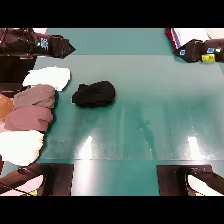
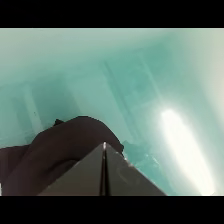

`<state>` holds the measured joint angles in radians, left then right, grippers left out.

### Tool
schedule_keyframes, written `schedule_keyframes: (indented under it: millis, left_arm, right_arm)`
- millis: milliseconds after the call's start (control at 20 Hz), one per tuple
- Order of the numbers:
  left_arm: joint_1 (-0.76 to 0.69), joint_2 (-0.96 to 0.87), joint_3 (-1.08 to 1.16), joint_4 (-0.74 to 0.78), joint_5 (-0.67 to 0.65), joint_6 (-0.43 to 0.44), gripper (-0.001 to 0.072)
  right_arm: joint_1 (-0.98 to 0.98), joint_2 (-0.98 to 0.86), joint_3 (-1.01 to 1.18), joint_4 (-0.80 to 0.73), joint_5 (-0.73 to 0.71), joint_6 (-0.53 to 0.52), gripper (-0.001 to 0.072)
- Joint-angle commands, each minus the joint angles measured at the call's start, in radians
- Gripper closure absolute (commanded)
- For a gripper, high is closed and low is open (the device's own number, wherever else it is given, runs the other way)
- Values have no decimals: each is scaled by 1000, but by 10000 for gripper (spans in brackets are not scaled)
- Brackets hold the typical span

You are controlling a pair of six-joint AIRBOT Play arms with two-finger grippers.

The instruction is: Fold the shirts.

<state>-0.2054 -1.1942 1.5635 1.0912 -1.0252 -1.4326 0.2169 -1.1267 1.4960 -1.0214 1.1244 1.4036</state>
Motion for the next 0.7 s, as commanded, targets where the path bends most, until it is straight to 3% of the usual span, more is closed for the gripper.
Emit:
schedule_keyframes:
  millis: [0,650]
  left_arm:
    - [0,-1,-1,0,2,0,685]
    - [0,0,-1,0,14,0,685]
  right_arm:
    - [1,-2,-1,0,0,0,695]
    - [1,-2,-3,2,0,0,695]
